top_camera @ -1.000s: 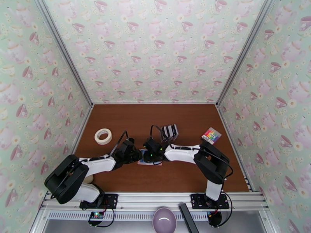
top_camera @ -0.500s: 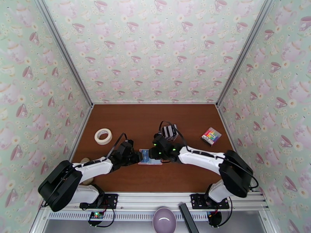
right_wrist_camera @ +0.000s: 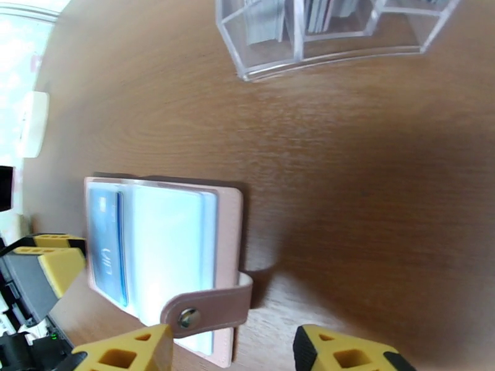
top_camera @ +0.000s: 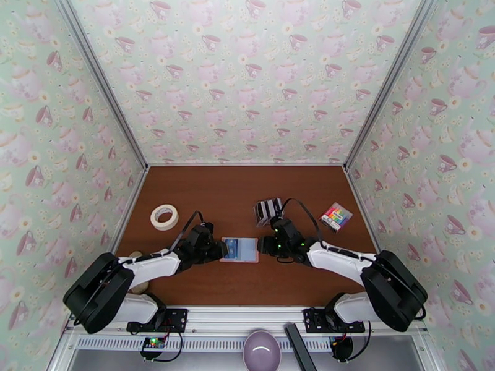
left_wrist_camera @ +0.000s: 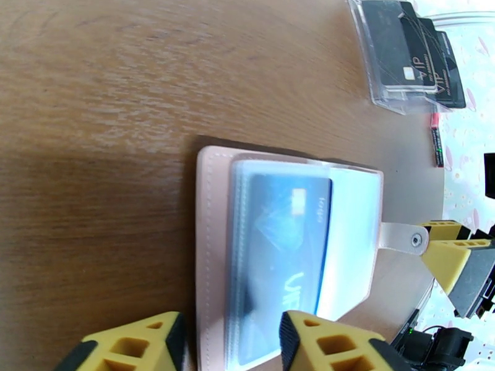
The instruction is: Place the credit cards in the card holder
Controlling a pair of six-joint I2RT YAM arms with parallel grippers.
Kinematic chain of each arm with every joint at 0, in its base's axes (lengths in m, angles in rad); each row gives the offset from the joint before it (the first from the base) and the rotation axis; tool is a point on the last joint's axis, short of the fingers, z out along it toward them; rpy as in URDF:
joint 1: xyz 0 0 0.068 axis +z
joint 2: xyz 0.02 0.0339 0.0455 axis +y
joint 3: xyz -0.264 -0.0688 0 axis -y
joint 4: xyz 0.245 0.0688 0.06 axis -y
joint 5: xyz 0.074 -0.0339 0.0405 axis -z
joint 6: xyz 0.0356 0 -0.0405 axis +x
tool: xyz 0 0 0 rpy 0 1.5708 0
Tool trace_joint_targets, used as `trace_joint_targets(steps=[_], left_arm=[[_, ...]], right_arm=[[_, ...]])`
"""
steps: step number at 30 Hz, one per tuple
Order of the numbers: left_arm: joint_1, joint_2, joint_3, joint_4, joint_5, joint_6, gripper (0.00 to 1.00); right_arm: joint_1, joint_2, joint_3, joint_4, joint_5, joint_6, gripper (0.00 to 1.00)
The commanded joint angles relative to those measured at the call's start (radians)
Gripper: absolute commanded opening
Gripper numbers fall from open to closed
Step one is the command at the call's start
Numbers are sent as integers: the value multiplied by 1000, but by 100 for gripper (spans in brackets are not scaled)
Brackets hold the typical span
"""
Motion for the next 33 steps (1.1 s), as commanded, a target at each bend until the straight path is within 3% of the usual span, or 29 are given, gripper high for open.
trace_joint_targets(steps=[1, 7, 14, 23, 27, 33], left_arm=[[-5, 48, -7, 5, 21, -9, 41], [-7, 40, -7, -11, 12, -21, 41], [-7, 43, -19, -1, 9, -29, 41], [-11, 58, -23, 27, 11, -53, 41], [-22, 69, -23, 41, 0, -70, 41], [-29, 81, -22, 54, 3, -81, 41]], right_arm=[[-21, 49, -23, 163, -108, 14, 57], [-33, 133, -74, 366, -237, 63, 57], [-33, 103, -169, 454, -259, 80, 58], [-28, 138, -162, 395, -220, 58, 61], [-16, 173, -149, 426, -259, 55, 62], [2, 171, -143, 438, -277, 49, 72]])
